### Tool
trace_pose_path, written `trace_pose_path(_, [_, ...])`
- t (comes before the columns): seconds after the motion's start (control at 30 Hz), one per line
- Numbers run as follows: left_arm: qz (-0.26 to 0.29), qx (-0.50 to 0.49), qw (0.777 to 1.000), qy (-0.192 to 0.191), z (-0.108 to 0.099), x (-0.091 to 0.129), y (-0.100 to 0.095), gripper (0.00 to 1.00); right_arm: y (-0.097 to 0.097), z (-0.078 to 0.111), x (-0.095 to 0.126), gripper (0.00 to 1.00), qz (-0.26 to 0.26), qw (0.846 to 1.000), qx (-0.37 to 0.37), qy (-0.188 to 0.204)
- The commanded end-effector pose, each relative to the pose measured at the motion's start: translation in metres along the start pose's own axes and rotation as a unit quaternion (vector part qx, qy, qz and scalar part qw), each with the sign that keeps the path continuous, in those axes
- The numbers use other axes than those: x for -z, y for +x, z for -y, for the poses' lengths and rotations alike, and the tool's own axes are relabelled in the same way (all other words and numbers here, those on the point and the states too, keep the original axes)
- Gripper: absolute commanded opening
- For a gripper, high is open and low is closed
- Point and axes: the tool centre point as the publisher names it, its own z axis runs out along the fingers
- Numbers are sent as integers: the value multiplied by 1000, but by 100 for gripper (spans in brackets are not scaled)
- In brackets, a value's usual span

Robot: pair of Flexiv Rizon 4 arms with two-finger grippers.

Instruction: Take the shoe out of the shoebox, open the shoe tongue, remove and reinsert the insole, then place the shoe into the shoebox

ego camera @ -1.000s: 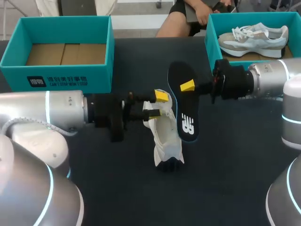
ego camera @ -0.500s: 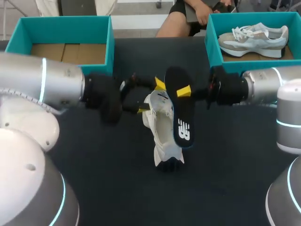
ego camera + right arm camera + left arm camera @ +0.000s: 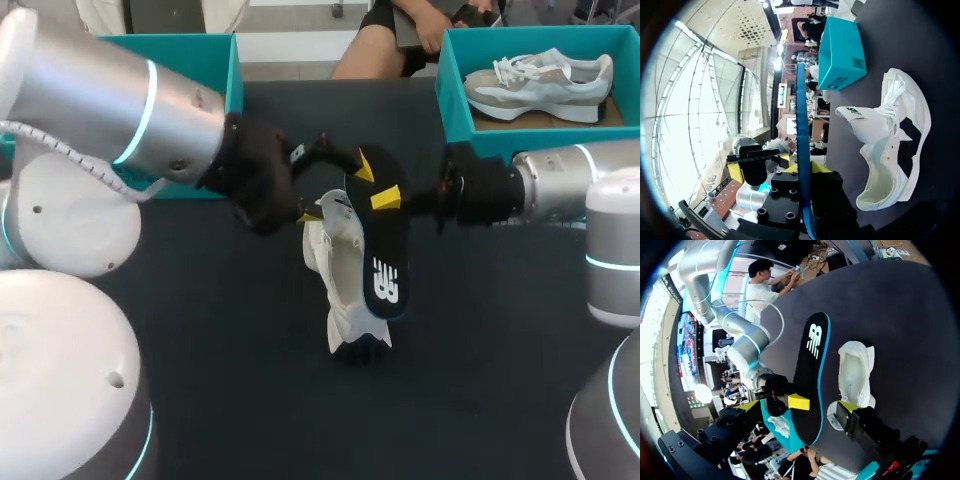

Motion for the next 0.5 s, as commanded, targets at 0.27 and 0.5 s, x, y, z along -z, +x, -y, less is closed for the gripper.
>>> trace_pose_path(0.27, [-241,9,970,20,-4,-3,-10,100,10,-5,3,0,19,1000,-6,13])
trace_pose_path(0.5, [-320,18,947,26,-14,-7,-2,100,9,-5,3,0,23,1000,-9,13])
